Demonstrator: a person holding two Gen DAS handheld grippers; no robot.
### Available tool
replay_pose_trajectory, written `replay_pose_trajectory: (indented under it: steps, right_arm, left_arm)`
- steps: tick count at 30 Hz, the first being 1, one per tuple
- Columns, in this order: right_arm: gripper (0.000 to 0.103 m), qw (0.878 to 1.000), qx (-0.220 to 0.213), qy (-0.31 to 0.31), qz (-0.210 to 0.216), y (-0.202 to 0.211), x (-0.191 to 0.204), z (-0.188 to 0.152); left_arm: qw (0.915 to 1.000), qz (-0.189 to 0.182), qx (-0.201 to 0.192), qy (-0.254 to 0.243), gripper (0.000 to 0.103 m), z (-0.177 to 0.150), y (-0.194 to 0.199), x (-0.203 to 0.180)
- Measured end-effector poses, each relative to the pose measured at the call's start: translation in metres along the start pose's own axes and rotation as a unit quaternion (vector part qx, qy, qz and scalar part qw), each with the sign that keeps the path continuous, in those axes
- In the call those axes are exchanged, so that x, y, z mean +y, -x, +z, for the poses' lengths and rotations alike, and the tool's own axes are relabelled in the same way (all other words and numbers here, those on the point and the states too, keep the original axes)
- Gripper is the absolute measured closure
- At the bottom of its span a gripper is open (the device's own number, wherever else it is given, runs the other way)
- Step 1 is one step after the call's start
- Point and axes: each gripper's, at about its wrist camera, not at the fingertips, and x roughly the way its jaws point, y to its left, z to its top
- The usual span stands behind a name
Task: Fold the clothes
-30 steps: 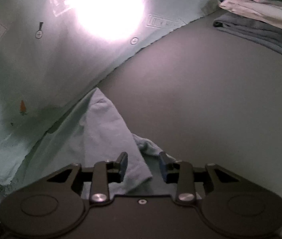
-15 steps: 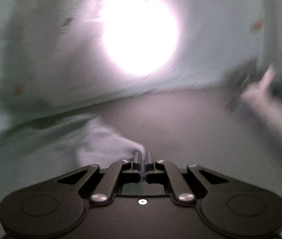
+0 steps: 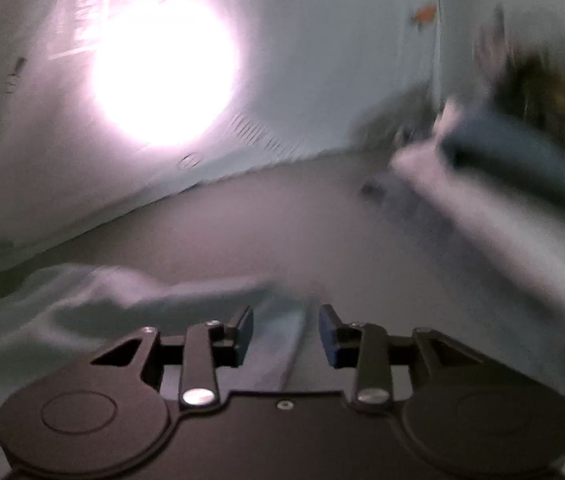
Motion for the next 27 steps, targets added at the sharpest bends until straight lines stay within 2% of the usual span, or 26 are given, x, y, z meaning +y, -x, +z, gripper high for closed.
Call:
replay_pose_trajectory:
  steps: [2, 3, 5, 6, 10, 11, 14, 17, 22, 27]
  right_arm:
    - [0.066, 0.999, 0.016, -0.006, 0.04, 0.006, 0.011, -0.019]
    - [0.068, 0.999, 0.027, 0.009, 0.045, 0.004, 0.016, -0.025]
    - [0.078, 0.997, 0.05, 0.054, 0.024, 0.0, 0.027, -0.038]
    - [0.078, 0.996, 0.056, 0.069, 0.012, 0.001, 0.03, -0.043]
    - [0.077, 0.996, 0.047, 0.075, 0.011, 0.026, 0.029, -0.048]
    - [0.077, 0.995, 0.044, 0.086, 0.013, 0.035, 0.029, -0.049]
    - [0.077, 0.993, 0.042, 0.108, 0.015, 0.066, 0.024, -0.057]
    - [0.072, 0.995, 0.052, 0.083, 0.026, 0.091, 0.004, -0.072]
    - [0.071, 0.995, 0.09, 0.013, 0.039, 0.118, -0.032, -0.108]
    - [0.071, 0.993, 0.112, -0.027, 0.04, 0.138, -0.045, -0.134]
  left_arm:
    - [1.0, 0.0, 0.0, 0.0, 0.0, 0.0, 0.0, 0.0]
    - [1.0, 0.0, 0.0, 0.0, 0.0, 0.0, 0.0, 0.0]
    - [1.0, -0.004, -0.003, -0.006, 0.0, 0.0, 0.001, 0.0]
    - [0.9999, -0.009, -0.004, -0.014, 0.0, 0.0, 0.001, 0.002]
    - [0.9985, -0.024, 0.01, -0.047, 0.0, -0.002, 0.005, 0.015]
    - [0.9987, -0.011, 0.01, -0.048, 0.0, -0.005, 0.01, 0.021]
    - [0.9982, 0.04, -0.021, -0.04, 0.0, -0.029, 0.035, 0.044]
    - [0.9977, 0.057, -0.028, -0.024, 0.0, -0.062, 0.056, 0.073]
    - [0.9979, 0.064, -0.005, 0.0, 0.0, -0.124, 0.081, 0.109]
    - [0.9985, 0.039, 0.004, 0.037, 0.0, -0.164, 0.099, 0.13]
